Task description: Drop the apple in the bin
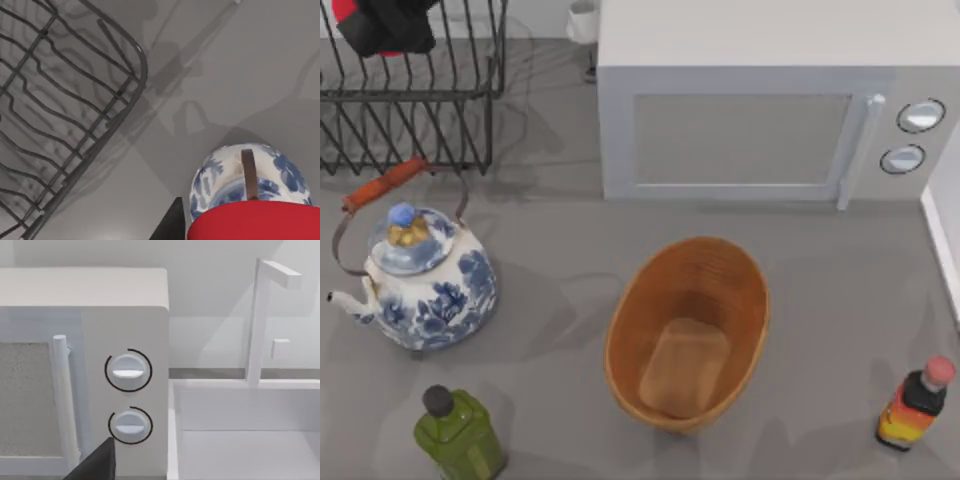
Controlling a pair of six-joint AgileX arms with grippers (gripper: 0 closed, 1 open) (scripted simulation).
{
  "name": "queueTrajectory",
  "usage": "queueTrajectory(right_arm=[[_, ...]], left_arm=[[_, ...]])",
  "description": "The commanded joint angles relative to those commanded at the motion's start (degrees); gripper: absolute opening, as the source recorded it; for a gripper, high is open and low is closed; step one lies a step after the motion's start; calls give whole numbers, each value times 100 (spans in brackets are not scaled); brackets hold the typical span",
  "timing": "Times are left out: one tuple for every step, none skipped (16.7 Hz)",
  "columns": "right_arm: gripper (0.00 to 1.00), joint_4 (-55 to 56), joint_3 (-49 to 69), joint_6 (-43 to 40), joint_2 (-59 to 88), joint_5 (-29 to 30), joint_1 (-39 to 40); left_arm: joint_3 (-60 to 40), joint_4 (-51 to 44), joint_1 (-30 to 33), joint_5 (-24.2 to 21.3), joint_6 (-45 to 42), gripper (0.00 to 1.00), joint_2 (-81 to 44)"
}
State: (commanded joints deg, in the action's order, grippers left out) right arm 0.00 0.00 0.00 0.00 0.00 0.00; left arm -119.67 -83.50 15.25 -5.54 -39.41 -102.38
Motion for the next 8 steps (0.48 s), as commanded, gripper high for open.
queueTrajectory(right_arm=[[100,0,0,0,0,0,0],[100,0,0,0,0,0,0],[100,0,0,0,0,0,0],[100,0,0,0,0,0,0],[100,0,0,0,0,0,0],[100,0,0,0,0,0,0],[100,0,0,0,0,0,0],[100,0,0,0,0,0,0]], left_arm=[[-149,-189,263,39,-3,0,-195],[-281,-382,535,83,-3,0,-406],[-413,-576,803,133,1,0,-637],[-554,-770,1068,192,6,0,-895],[-710,-962,1357,263,13,0,-1176],[-883,-1144,1695,348,23,0,-1466],[-1059,-1305,2080,445,34,0,-1760],[-1234,-1441,2472,550,45,0,-2050]])
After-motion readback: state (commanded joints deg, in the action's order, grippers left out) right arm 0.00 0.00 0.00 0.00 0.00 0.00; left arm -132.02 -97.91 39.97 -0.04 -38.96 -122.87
